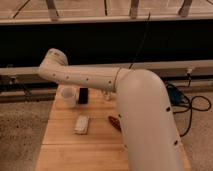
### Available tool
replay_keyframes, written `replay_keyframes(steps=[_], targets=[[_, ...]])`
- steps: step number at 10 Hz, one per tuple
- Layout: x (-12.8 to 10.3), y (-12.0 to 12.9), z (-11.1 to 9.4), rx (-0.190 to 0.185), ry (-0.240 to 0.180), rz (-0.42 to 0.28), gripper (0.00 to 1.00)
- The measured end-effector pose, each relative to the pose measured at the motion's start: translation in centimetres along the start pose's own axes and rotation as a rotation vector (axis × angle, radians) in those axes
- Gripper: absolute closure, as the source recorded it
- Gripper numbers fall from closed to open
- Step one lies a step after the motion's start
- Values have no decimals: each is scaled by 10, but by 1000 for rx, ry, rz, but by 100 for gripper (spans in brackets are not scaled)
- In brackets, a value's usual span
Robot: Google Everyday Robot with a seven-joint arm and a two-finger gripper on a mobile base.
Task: Place the eraser in the ceramic cup
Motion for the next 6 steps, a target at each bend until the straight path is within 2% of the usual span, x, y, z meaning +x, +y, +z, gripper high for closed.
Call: replay_keyframes(steps=[6], targets=[[-1, -2, 2, 2, -1, -6, 81]])
